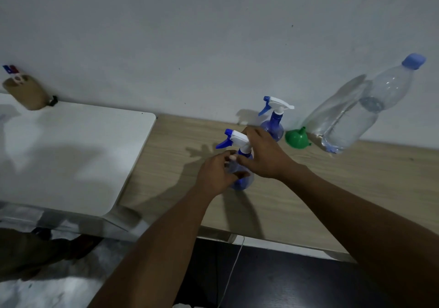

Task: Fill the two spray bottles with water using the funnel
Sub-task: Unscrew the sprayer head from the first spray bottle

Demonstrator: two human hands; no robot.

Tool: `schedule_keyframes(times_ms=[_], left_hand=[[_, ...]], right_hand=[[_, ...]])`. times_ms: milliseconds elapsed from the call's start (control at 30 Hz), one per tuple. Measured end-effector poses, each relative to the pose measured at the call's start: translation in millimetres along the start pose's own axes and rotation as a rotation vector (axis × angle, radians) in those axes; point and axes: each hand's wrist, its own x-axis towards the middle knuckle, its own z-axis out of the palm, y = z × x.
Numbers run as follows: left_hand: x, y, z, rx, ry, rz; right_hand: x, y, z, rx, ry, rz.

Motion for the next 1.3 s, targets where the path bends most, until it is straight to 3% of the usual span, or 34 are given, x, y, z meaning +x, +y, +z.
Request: schedule_keyframes(times_ms=[200, 333, 500, 633, 800, 933, 1100, 1233, 1300], left_hand=[[0.7, -1.2, 0.7, -0.005, 0.003, -0.009], [-0.5, -0.7, 2.9, 0.01, 0.027, -0.002], [-1.2, 1.8, 2.3, 0.018, 0.002, -0.034], [-0.9, 0.2, 3.5, 0.031, 0.011, -0.019], [0.3, -0.6, 3.4, 0.012, 0.007, -0.024], [0.8, -1.3, 4.3, 0.036, -0.001, -0.02], [0.4, -1.3, 2.9, 0.014, -0.003, -0.022], [-0.6, -0.9, 3.4, 0.032, 0.001, -0.023], [-0.7, -0.7, 2.5, 0.022, -0.001, -0.024]], right_hand=[[0.8, -1.1, -2.1, 0.085, -0.1, 0.018], [0.2, -0.1, 0.1, -0.042, -0.04, 0.066], [-3.6, -2.3, 0.6, 0.092, -0.081, 0.067], [-2.3, -4.0, -2.2, -0.07, -0.015, 0.091], [-2.6, -3.7, -4.9, 0.109, -0.13, 0.106], [-1.4, -3.7, -3.9, -0.07, -0.05, 0.122], [-2.6, -4.7, -4.9, 0.1, -0.122, 0.121], [-0.8, -5.2, -4.1, -0.069, -0.061, 0.153], [-0.5, -5.5, -1.5, 0.012, -0.09, 0.148]])
